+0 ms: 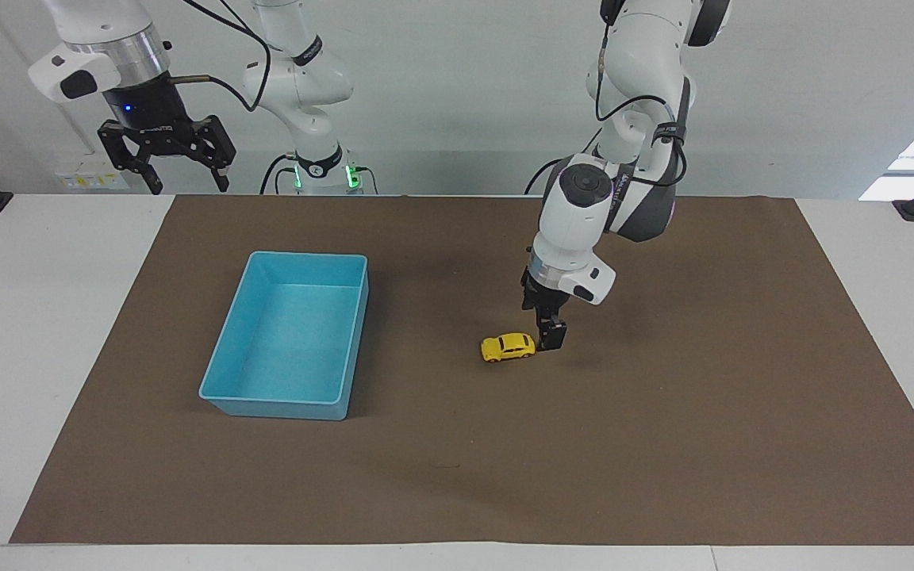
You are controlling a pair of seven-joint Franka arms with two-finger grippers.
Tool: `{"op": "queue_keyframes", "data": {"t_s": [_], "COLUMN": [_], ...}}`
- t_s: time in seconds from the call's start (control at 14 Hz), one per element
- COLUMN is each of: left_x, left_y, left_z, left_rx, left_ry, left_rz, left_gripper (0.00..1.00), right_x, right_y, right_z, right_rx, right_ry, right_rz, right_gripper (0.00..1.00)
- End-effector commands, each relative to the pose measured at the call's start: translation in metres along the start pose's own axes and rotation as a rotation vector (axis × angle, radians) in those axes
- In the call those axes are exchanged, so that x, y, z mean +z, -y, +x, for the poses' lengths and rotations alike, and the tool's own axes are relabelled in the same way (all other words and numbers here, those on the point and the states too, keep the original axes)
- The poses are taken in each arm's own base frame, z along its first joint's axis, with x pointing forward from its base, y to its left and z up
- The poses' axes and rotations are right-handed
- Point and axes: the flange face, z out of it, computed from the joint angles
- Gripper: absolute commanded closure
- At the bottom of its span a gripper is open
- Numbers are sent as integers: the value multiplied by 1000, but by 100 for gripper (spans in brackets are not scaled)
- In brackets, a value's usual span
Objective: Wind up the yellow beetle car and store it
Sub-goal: 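Move the left gripper over the yellow toy car and press down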
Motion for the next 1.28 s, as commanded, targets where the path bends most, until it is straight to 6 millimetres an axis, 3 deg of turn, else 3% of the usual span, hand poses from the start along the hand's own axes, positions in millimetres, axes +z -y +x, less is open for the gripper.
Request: {"op": "queue_keyframes", "data": {"t_s": [0.0, 0.07, 0.29, 0.57, 1.21], "left_x": [39, 48, 50, 59, 63], "left_y": [14, 12, 12, 3, 0], "left_z": [-34, -39, -43, -31, -30], "left_rx": [30, 29, -8, -76, -119], "left_ry": [-31, -44, -52, -68, -70], "left_rz": [50, 69, 69, 73, 42], "left_gripper": [0, 0, 0, 0, 0], "right_x": [-3, -3, -3, -3, -3], "right_y": [0, 0, 0, 0, 0], "right_z": [-7, -7, -7, -7, -7], "right_rx": [9, 9, 9, 9, 9], "right_ry": [6, 6, 6, 6, 6], "right_rz": [11, 11, 11, 11, 11], "right_gripper": [0, 0, 0, 0, 0]}}
